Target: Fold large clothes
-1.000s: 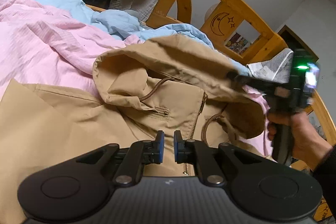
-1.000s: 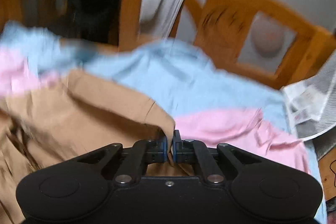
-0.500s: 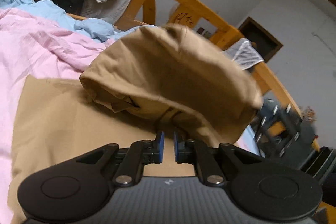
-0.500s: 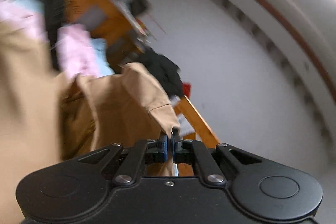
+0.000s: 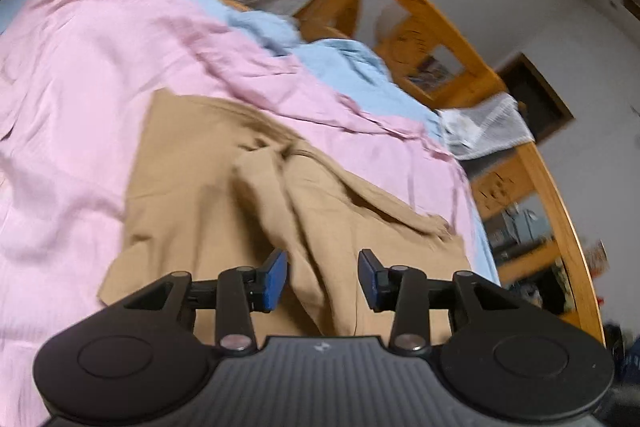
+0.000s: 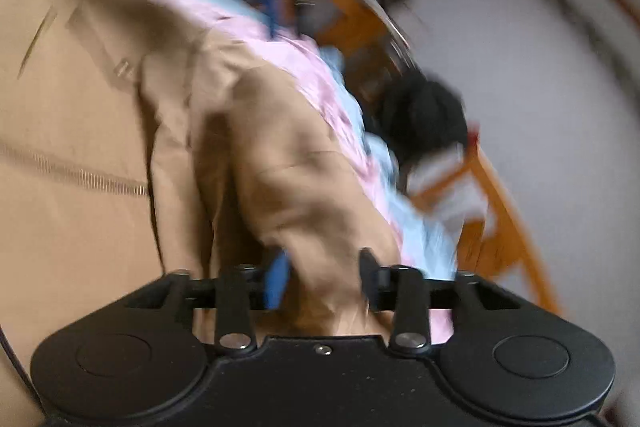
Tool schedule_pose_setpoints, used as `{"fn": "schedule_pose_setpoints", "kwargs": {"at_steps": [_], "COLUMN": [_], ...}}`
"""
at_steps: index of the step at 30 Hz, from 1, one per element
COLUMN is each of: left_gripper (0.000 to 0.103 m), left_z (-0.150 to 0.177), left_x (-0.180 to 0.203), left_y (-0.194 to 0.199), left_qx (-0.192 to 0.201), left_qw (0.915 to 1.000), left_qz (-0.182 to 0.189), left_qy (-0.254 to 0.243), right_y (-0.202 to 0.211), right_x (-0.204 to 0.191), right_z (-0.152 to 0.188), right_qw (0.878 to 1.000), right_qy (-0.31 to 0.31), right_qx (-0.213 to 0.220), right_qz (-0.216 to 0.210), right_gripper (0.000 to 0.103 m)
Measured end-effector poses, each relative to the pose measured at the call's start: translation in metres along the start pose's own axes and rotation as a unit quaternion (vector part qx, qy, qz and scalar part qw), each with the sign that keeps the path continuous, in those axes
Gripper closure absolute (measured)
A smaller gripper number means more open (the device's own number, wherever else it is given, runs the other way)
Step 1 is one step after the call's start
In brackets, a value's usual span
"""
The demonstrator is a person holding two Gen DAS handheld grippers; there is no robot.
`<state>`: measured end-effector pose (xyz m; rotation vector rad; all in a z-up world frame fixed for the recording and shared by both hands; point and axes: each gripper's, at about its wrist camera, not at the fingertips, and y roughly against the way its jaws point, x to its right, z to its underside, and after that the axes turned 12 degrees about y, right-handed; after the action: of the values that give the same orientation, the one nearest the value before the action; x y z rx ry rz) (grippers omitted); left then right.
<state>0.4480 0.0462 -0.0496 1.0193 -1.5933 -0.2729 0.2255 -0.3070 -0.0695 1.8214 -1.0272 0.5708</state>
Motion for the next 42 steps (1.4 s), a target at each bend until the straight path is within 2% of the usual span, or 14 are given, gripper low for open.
{"fn": "schedule_pose_setpoints", "kwargs": {"at_steps": [2,5,8,12,13,17,19,23,27,33,36,38,40,42], "left_gripper": [0.056,0.056,0.056,0.057,0.061,0.095,0.101,0.102,0.103,0.1,0.089,0.079,0.055,0.054], "left_z": [-0.007,-0.02,-0.028,-0.034,-0.034,-0.027,-0.024,-0.017,-0.019,-0.011,-0.003,0.003,0.012,0.022], "left_x": [-0.006,-0.014,-0.018,-0.024,-0.026,-0.014,-0.001,0.021,0.033,0.026,0.025,0.028,0.036,0.05], "left_y": [-0.008,-0.024,-0.041,-0.066,-0.072,-0.082,-0.081,-0.081,-0.1,-0.111,-0.09,-0.072,-0.053,-0.043], "left_qx": [0.008,0.012,0.013,-0.01,-0.018,-0.021,-0.002,0.048,0.081,0.061,0.051,0.055,0.071,0.089], "left_qw": [0.9998,0.9991,0.9983,0.9959,0.9953,0.9978,0.9987,0.9952,0.99,0.9897,0.9879,0.9866,0.9855,0.9824], "left_qz": [-0.013,-0.022,-0.034,-0.048,-0.048,-0.042,-0.049,-0.071,-0.095,-0.111,-0.122,-0.128,-0.123,-0.115], "left_qy": [0.009,0.033,0.046,0.077,0.083,0.046,0.011,-0.047,-0.066,-0.066,-0.081,-0.085,-0.093,-0.117], "right_y": [0.012,0.01,-0.015,-0.084,-0.098,-0.127,-0.132,-0.137,-0.153,-0.191,-0.176,-0.16,-0.14,-0.123], "right_x": [0.022,0.061,0.088,0.106,0.105,0.102,0.105,0.13,0.139,0.117,0.117,0.12,0.125,0.128], "right_z": [0.001,0.014,0.043,0.08,0.088,0.098,0.096,0.081,0.073,0.087,0.089,0.083,0.069,0.051], "right_qw": [0.994,0.964,0.911,0.816,0.796,0.757,0.764,0.826,0.868,0.861,0.857,0.867,0.887,0.906], "right_qy": [-0.105,-0.254,-0.391,-0.545,-0.566,-0.607,-0.602,-0.541,-0.473,-0.472,-0.477,-0.458,-0.421,-0.392], "right_qx": [-0.028,-0.071,-0.122,-0.16,-0.172,-0.191,-0.189,-0.154,-0.147,-0.192,-0.198,-0.195,-0.181,-0.147], "right_qz": [-0.022,-0.033,-0.047,-0.109,-0.127,-0.148,-0.135,-0.039,0.023,0.015,0.005,0.025,0.052,0.064], "right_gripper": [0.05,0.05,0.051,0.053,0.061,0.092,0.103,0.103,0.103,0.102,0.091,0.084,0.078,0.071]}}
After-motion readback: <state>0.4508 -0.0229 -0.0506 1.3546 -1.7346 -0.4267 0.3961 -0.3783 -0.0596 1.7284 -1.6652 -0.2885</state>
